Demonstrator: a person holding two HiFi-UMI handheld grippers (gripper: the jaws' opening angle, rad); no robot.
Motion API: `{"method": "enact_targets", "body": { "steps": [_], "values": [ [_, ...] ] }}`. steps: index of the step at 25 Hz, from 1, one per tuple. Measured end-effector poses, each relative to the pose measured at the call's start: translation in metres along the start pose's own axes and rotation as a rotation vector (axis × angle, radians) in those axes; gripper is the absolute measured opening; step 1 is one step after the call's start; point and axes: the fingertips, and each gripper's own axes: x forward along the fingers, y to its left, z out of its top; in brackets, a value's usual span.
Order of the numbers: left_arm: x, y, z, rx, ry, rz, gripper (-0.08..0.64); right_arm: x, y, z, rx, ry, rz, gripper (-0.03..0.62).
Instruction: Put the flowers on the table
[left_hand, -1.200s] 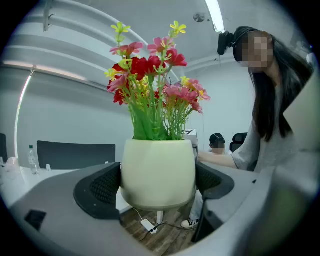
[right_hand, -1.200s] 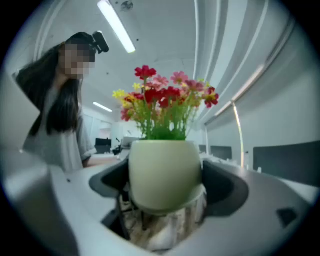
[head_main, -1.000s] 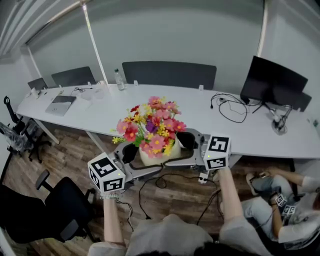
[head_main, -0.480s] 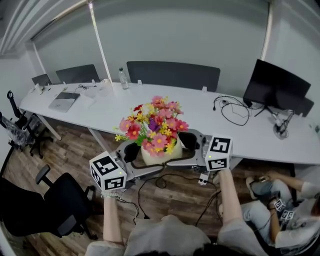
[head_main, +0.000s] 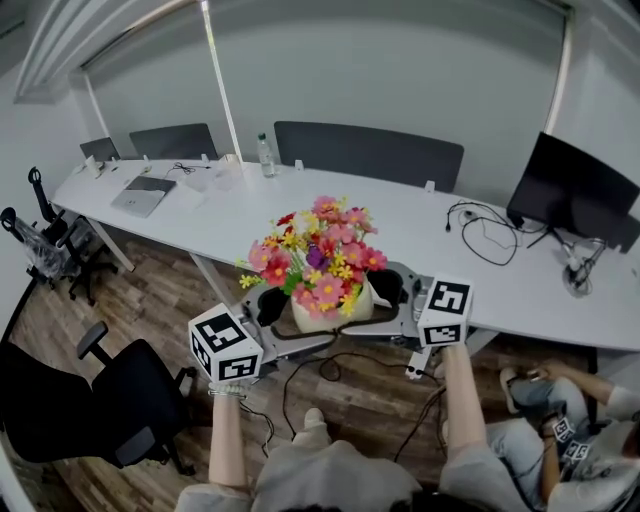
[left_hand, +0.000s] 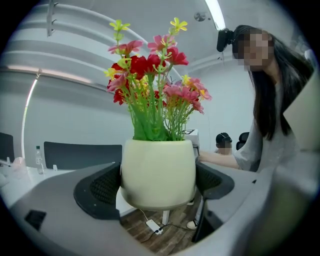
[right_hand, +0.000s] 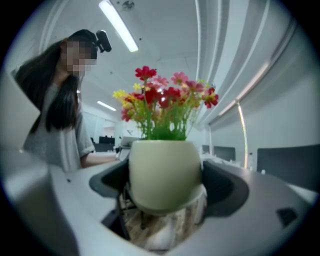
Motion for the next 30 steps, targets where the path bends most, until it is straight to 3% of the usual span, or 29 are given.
{"method": "enact_targets", "body": {
  "steps": [5, 30],
  "values": [
    [-0.005, 0.046, 0.003, -0.007, 0.003, -0.003, 0.457, 0.025, -0.038, 0.004, 0.004, 0.009, -0.003, 0.453],
    [-0.023, 0.186, 0.008, -0.008, -0.01, -0.04, 0.457, 0.106, -0.154, 0.005, 0.038, 0.011, -0.048, 0.453]
  ]
}}
